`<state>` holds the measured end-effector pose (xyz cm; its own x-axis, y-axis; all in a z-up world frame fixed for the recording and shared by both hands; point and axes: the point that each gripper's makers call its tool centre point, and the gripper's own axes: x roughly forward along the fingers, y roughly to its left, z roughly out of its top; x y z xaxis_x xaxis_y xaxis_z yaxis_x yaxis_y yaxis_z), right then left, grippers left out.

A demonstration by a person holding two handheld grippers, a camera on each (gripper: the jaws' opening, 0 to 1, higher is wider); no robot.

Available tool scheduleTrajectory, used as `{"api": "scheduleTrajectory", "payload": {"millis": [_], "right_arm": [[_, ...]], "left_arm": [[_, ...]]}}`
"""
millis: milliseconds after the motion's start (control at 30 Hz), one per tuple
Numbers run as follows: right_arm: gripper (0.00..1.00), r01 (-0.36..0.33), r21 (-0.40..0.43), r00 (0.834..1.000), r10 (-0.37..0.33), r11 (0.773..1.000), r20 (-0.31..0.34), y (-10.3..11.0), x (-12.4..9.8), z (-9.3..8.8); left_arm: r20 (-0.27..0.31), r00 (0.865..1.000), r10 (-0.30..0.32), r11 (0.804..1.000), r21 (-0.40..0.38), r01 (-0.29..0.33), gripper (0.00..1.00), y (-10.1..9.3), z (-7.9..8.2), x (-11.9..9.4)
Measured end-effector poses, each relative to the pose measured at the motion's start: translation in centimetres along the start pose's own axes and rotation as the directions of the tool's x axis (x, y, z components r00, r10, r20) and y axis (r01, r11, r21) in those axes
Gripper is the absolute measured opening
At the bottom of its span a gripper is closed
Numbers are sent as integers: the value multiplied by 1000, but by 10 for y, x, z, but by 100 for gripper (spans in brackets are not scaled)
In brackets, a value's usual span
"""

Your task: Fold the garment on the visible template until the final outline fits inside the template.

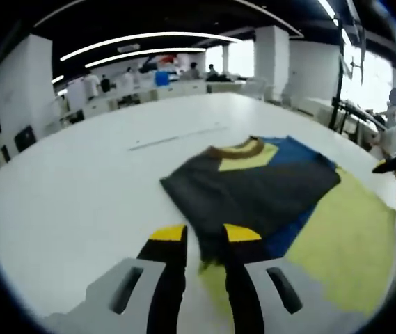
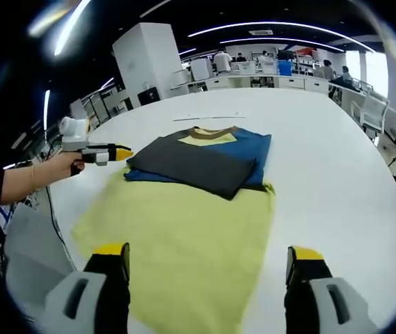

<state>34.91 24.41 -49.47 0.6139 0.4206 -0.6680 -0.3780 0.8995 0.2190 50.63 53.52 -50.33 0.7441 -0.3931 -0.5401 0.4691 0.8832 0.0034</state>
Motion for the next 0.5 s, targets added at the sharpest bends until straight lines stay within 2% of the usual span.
{"api": "scheduleTrajectory", "payload": {"millis": [200, 400, 500], "right_arm": [[93, 6, 10, 1000, -6, 1000, 0, -1, -1, -2], [93, 6, 18, 1000, -6, 1000, -3, -2, -2, -5], [93, 6, 19, 1000, -6, 1000, -4, -2, -2, -6]], "left_arm": [[-38, 999, 1, 1000, -27, -2, 6, 0, -17, 2], [-61, 998, 5, 999, -49, -8, 4, 0, -30, 1], [-55, 998, 10, 998, -57, -13, 3, -2, -31, 0]]}}
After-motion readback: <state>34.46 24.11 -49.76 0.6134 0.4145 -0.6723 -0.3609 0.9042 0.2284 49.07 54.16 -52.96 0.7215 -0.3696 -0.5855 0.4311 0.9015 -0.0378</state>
